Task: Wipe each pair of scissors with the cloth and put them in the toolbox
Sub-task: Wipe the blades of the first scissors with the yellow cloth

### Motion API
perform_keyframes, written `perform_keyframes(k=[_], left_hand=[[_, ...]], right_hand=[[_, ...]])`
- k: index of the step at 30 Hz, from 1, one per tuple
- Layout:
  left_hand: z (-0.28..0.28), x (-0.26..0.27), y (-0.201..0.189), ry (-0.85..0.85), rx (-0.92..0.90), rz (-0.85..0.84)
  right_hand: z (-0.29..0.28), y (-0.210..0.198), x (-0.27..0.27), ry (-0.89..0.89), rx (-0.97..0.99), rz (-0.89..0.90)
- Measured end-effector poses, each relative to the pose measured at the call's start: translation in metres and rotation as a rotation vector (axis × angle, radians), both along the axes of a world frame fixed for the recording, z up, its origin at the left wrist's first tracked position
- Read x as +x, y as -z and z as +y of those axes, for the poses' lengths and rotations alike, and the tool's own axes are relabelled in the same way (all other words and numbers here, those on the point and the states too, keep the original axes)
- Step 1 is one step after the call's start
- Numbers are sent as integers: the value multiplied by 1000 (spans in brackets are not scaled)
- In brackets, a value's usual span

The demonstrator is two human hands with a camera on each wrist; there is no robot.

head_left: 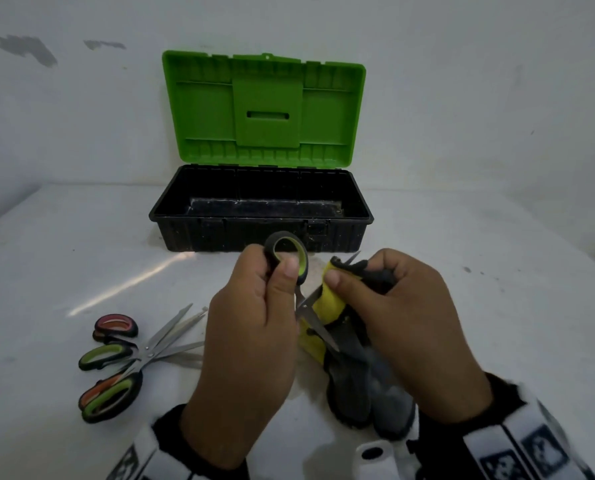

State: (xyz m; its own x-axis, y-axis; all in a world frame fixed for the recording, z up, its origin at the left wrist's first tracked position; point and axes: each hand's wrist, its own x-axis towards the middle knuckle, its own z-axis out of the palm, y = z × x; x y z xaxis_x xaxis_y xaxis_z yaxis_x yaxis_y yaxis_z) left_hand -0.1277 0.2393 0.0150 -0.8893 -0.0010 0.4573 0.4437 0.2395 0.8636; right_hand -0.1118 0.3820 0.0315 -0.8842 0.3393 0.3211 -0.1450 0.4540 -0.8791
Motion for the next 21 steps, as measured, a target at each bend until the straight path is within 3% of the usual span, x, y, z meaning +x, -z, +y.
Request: perform_keyframes(k=[9,14,21], left_hand=[[2,3,0,-22,-71,183],[5,3,1,-27,-51,167],[5,5,0,-54,-12,85]], right_hand=[[-12,0,4,-86,-143,-77],[-4,0,-2,-54,-208,-26],[-15,9,5,-98,-72,-13]])
